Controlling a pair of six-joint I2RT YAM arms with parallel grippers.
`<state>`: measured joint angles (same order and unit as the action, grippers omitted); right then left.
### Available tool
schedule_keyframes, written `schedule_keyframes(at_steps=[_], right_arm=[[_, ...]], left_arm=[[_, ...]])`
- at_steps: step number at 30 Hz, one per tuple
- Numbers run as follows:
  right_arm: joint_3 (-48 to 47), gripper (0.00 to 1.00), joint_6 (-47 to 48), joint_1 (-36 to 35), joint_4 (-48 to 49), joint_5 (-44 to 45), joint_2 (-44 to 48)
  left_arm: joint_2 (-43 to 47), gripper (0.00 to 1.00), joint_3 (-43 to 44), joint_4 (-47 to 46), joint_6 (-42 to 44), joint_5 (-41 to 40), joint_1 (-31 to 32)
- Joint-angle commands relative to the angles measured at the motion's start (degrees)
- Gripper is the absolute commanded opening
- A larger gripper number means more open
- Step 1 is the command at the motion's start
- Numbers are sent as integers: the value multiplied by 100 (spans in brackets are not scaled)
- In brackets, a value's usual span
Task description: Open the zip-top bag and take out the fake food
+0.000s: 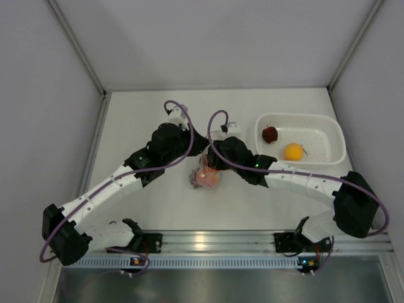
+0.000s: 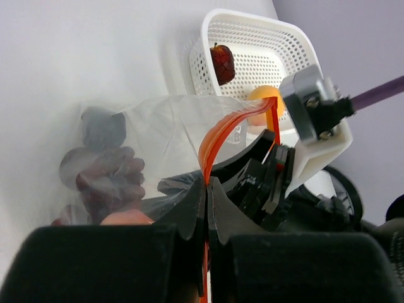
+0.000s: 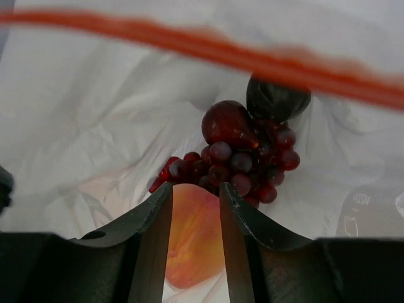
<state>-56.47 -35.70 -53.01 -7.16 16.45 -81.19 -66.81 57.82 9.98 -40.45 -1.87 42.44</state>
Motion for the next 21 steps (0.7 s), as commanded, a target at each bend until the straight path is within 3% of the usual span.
schedule_keyframes(at_steps=[1, 7, 11, 16, 21], right_arm=[[188, 36, -402, -183, 566, 482, -89], [171, 38, -402, -289, 224, 588, -424], [426, 40, -359, -306, 417, -200, -301], [872, 46, -411, -306, 618, -730, -74], [1304, 53, -762, -315, 1418, -1424, 42]], left_arm=[[177, 0, -8, -453, -95, -217, 28], [142, 0, -96, -444, 45, -323, 28], [-174, 0, 123, -252, 370, 54, 37], [-333, 0, 221, -154, 599, -278, 388], [-307, 0, 282, -154, 696, -551, 704]])
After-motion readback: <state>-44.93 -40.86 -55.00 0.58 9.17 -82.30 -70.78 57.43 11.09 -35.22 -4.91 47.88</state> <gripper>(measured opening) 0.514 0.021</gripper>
